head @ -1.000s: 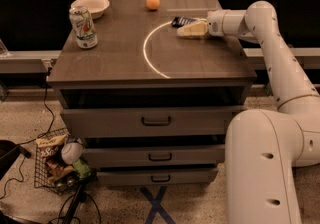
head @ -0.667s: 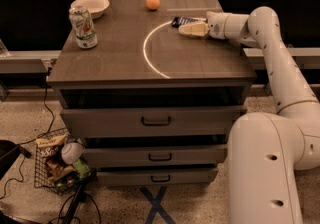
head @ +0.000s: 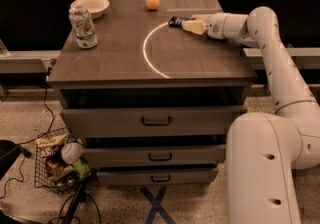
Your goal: Move rxbar blueberry near 7up can
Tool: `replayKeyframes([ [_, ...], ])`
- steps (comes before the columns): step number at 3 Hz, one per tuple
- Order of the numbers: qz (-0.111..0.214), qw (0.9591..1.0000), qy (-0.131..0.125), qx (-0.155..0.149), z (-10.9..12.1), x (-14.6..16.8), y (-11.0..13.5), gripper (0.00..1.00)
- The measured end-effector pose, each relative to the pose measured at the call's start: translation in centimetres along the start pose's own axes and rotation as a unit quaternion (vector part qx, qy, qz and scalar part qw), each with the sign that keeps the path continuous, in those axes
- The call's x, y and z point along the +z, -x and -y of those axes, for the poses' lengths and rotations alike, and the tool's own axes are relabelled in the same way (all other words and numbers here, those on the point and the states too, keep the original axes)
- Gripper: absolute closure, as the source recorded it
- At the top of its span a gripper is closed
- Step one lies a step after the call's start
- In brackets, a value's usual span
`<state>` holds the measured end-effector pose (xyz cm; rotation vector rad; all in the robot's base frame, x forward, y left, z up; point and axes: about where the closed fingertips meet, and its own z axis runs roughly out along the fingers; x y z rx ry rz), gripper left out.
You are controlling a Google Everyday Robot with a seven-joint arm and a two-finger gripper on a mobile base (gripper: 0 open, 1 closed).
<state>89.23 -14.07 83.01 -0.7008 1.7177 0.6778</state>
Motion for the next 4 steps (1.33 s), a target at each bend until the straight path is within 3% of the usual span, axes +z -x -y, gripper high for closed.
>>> replayKeyframes([
  [1,0.0,1.0,0.0,0.0,-0.01,0.01,0.0,0.88],
  [2,-0.001,1.0,0.002,0.0,-0.16,0.31,-0.1,1.0],
  [4,-0.002,1.0,0.002,-0.001,-0.23,0.36,0.0,1.0],
])
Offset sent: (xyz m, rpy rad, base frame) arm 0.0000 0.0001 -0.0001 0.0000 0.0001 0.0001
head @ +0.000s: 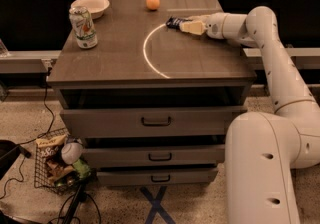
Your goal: Move rxbar blueberry near 7up can
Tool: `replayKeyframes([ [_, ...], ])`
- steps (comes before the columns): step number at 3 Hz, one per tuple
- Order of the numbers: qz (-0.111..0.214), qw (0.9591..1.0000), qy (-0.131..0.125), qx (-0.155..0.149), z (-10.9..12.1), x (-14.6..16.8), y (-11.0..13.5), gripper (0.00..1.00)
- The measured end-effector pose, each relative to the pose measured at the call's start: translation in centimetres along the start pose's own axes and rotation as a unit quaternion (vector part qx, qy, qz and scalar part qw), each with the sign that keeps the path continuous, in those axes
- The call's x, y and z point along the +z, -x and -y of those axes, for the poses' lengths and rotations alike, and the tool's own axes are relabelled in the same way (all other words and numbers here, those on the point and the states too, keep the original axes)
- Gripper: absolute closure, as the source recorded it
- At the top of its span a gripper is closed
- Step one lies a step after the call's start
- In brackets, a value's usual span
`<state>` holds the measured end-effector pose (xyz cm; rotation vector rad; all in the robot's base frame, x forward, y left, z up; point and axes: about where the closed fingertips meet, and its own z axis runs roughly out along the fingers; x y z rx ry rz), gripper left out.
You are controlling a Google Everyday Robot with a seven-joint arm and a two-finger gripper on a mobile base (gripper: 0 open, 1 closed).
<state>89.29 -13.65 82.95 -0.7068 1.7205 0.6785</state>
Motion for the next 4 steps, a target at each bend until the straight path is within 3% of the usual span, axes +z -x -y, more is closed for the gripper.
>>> replayKeyframes([
  [2,-0.033,0.9976,-0.037,-0.049,0.0,-2.5,4.5,1.0],
  [3,-0.037,0.9961,-0.042,-0.068,-0.6,-3.4,6.4,1.0],
  [4,-0.04,0.9948,-0.025,-0.09,-2.7,-3.8,7.8,1.0],
])
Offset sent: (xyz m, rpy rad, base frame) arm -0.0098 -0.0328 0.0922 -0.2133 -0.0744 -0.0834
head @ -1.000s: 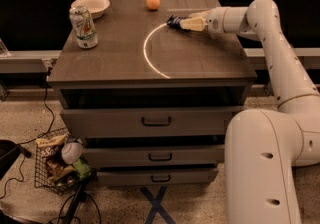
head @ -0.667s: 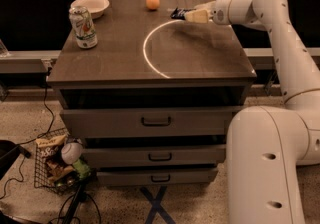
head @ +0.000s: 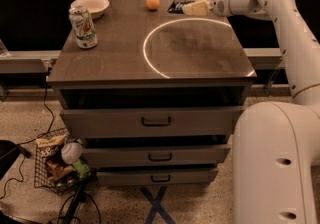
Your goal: Move rxbar blueberry near 7up can
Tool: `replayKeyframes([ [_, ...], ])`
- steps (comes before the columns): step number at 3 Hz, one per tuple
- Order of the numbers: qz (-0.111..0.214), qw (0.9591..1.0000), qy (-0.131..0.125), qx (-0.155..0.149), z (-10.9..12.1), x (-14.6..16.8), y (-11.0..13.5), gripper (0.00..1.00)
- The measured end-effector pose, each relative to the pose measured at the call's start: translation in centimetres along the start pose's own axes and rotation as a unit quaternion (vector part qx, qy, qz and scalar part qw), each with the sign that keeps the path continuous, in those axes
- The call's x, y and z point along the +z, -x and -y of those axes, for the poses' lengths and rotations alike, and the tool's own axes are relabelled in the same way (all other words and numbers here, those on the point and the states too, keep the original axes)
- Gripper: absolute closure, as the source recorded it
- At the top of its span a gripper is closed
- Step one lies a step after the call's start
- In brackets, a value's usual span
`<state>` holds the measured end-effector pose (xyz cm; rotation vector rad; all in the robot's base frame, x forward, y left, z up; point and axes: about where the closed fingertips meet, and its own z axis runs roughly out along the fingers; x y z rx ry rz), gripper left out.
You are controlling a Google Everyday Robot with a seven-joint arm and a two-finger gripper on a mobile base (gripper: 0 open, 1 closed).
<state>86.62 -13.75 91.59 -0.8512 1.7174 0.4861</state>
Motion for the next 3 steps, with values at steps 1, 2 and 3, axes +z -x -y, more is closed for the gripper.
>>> replayKeyframes([
  [1,0.002,0.9996,0.015,-0.023,-2.5,-0.4,1.3,1.0],
  [2,0.007,0.9982,0.035,-0.049,-6.3,-0.1,2.3,1.0],
  [3,0.022,0.9967,0.054,-0.056,-9.3,0.2,2.4,1.0],
])
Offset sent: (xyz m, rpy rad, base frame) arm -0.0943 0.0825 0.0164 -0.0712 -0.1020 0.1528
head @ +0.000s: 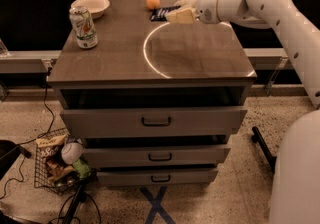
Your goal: Move rxbar blueberry near 7up can
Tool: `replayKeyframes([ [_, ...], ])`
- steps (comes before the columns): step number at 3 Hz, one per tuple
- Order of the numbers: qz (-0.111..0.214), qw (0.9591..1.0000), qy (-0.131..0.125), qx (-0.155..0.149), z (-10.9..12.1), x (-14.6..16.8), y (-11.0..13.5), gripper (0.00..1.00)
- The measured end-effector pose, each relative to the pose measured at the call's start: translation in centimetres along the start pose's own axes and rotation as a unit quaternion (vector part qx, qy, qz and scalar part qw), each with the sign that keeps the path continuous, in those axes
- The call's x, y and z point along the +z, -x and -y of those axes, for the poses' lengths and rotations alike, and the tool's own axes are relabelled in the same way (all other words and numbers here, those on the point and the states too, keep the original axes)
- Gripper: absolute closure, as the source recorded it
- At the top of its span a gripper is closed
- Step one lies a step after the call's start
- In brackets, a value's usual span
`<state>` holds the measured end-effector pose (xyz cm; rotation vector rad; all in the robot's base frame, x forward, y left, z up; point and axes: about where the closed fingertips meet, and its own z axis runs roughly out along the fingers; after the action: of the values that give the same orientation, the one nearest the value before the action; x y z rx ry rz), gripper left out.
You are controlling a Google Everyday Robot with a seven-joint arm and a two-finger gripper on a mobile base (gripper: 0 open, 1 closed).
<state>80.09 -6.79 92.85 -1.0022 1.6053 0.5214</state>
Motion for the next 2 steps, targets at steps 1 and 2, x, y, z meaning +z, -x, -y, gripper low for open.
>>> replayKeyframes([
  [1,0.021,0.9992,0.031,-0.012,-3.4,0.6,0.7,1.0],
  [2,0.036,0.9968,0.068,-0.024,-6.5,1.6,1.4,1.0],
])
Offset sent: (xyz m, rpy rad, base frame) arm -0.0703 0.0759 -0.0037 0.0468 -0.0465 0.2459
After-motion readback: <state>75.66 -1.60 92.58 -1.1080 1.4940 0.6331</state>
